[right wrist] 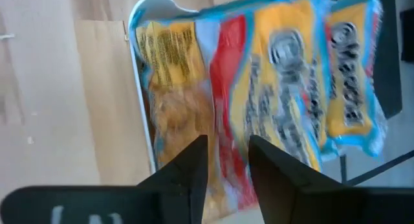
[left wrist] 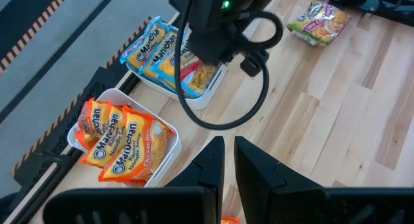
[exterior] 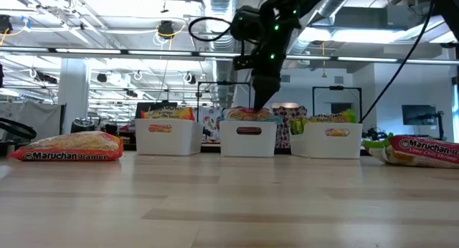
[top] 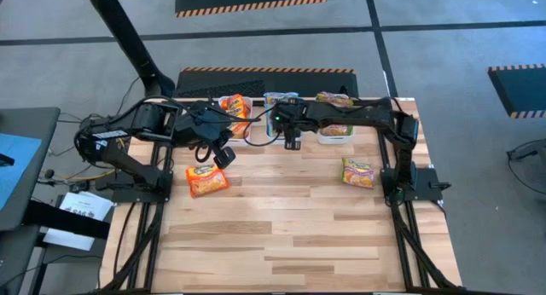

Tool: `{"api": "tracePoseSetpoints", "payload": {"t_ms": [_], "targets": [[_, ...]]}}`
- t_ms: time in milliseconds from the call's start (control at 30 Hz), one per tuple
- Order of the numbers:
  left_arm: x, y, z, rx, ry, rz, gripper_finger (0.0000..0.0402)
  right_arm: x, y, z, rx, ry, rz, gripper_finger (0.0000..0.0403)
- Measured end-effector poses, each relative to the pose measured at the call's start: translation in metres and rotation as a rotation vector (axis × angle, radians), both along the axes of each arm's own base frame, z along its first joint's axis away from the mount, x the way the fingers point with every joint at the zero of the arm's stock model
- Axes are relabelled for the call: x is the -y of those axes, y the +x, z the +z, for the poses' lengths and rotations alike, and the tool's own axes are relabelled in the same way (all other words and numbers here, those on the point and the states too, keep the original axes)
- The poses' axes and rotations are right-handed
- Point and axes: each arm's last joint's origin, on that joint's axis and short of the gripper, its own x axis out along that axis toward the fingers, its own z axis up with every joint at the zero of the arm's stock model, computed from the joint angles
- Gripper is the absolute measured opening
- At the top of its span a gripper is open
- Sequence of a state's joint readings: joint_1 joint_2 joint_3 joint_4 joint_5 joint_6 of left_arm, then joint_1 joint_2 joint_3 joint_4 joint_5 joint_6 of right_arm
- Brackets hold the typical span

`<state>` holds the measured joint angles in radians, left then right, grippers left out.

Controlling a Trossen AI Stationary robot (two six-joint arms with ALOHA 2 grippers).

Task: Sort Maruchan noodles
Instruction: Put the blue noodle pack into the center white bin

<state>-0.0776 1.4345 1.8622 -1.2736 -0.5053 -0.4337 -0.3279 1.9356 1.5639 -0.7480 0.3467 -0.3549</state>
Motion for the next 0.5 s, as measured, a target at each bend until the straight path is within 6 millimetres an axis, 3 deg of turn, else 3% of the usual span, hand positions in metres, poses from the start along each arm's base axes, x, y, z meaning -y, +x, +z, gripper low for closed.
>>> {"api": "tracePoseSetpoints", "payload": {"t_ms": [300, 500], "targets": [[0.000, 0.000, 0.000, 0.001, -0.001, 0.001, 0.0025, -0.005, -0.018, 0.032, 0.103, 0.049, -0.109, 0.0143], [0.000, 0.000, 0.000, 0.003, -0.005, 0.005, 0.0025, 0.006, -0.024, 0.031, 0.206, 0.374, -0.145, 0.0134]]}}
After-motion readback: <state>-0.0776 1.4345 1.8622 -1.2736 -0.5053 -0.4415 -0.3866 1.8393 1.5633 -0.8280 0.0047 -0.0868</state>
